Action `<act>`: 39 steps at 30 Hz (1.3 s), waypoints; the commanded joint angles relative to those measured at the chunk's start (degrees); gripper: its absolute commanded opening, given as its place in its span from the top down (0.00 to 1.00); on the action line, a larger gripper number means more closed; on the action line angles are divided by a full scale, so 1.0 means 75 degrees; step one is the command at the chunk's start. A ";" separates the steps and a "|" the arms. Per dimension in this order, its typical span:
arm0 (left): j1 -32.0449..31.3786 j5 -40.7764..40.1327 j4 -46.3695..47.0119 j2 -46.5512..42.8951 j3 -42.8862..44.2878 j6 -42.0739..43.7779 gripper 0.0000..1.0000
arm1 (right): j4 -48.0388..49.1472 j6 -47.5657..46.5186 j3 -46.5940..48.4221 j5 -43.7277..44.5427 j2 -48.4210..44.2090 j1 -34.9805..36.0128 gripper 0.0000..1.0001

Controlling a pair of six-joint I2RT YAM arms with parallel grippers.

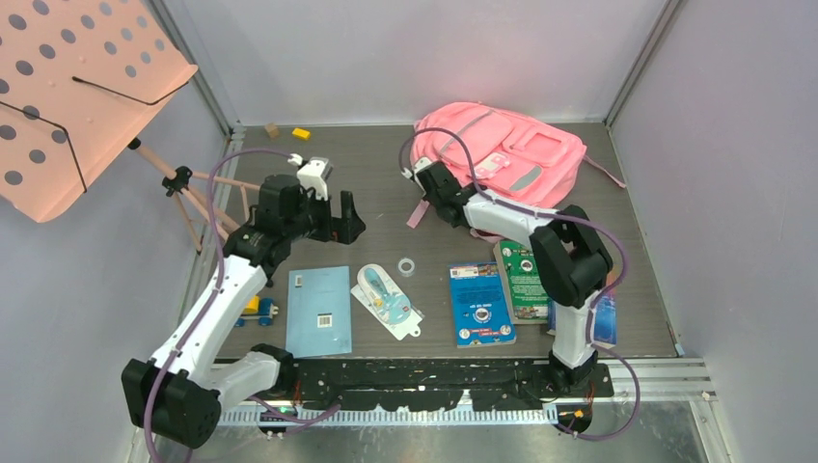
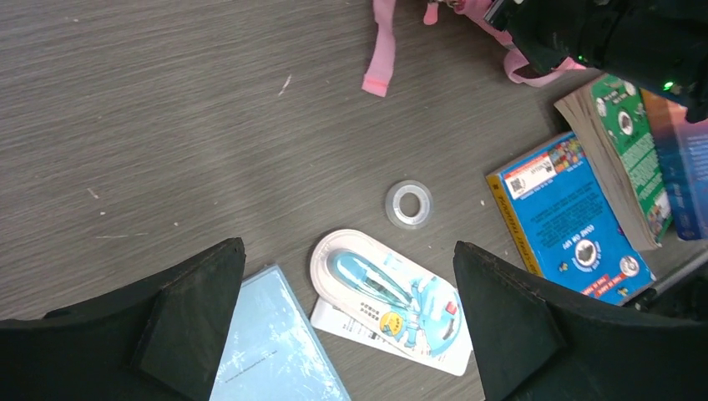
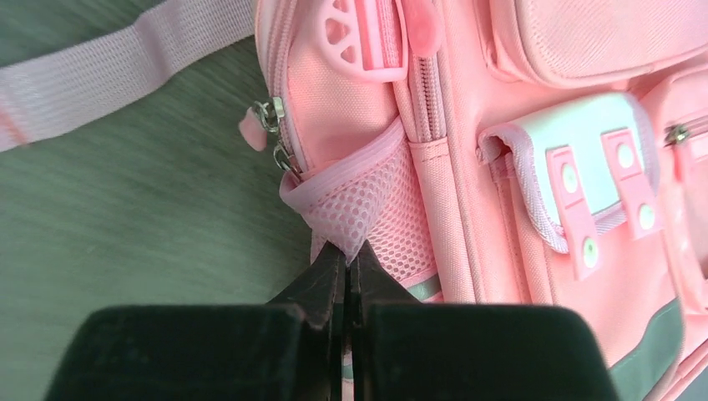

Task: Pack the student bag
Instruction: Unzip the student bag at the center of the board.

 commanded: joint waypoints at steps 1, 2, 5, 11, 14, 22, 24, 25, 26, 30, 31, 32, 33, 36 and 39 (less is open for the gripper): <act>0.0024 0.0965 0.0413 -0.0679 -0.0122 -0.0114 0.00 | 0.0514 -0.0320 -0.0209 -0.1260 -0.1827 0.0376 1.00; 0.0024 0.1084 0.0483 -0.0858 -0.0217 -0.0355 0.00 | 0.0458 -0.0294 -0.0269 -0.1667 -0.2002 0.0433 1.00; 0.0024 0.1290 0.0853 -0.1445 -0.0788 -0.0726 0.00 | 0.0566 -0.0124 -0.0819 -0.2363 -0.2875 0.0697 1.00; -0.0077 0.1359 0.1391 -0.1583 -0.1572 -0.1419 0.06 | 0.0837 0.0687 -0.1869 -0.3682 -0.3940 0.0958 0.99; -0.0489 0.1243 0.1892 -0.1305 -0.1901 -0.1646 0.08 | 0.0943 0.1278 -0.2333 -0.4184 -0.4392 0.1004 1.00; -0.2254 0.0246 0.3275 -0.0626 -0.2321 -0.2032 0.14 | 0.1427 0.2200 -0.2896 -0.4292 -0.5092 0.1024 1.00; -0.2327 -0.0011 0.3779 -0.0538 -0.2547 -0.2038 0.15 | 0.1440 0.2283 -0.2895 -0.4350 -0.5192 0.1019 1.00; -0.2321 -0.0103 0.4048 -0.0457 -0.2649 -0.2058 0.16 | 0.1463 0.2319 -0.2895 -0.4397 -0.5237 0.1018 1.00; -0.2323 -0.0195 0.4264 -0.0326 -0.2723 -0.2092 0.17 | 0.1478 0.2376 -0.2895 -0.4428 -0.5260 0.1018 1.00; -0.2348 -0.0237 0.4999 0.0217 -0.2830 -0.2261 0.21 | 0.1519 0.2491 -0.2846 -0.4594 -0.5342 0.1018 1.00; -0.2348 -0.0229 0.5069 0.0345 -0.2810 -0.2283 0.22 | 0.1524 0.2581 -0.2816 -0.4626 -0.5359 0.1018 1.00; -0.2363 -0.0238 0.5193 0.0458 -0.2799 -0.2310 0.23 | 0.1532 0.2684 -0.2803 -0.4662 -0.5368 0.1018 1.00; -0.2365 -0.0241 0.5301 0.0543 -0.2792 -0.2339 0.24 | 0.1539 0.2742 -0.2778 -0.4672 -0.5389 0.1018 1.00; -0.2376 -0.0256 0.5625 0.0663 -0.2808 -0.2408 0.29 | 0.1560 0.2835 -0.2750 -0.4707 -0.5410 0.1019 0.99; -0.2376 -0.0374 0.5834 0.0753 -0.2839 -0.2418 0.33 | 0.1570 0.2902 -0.2724 -0.4724 -0.5428 0.1019 1.00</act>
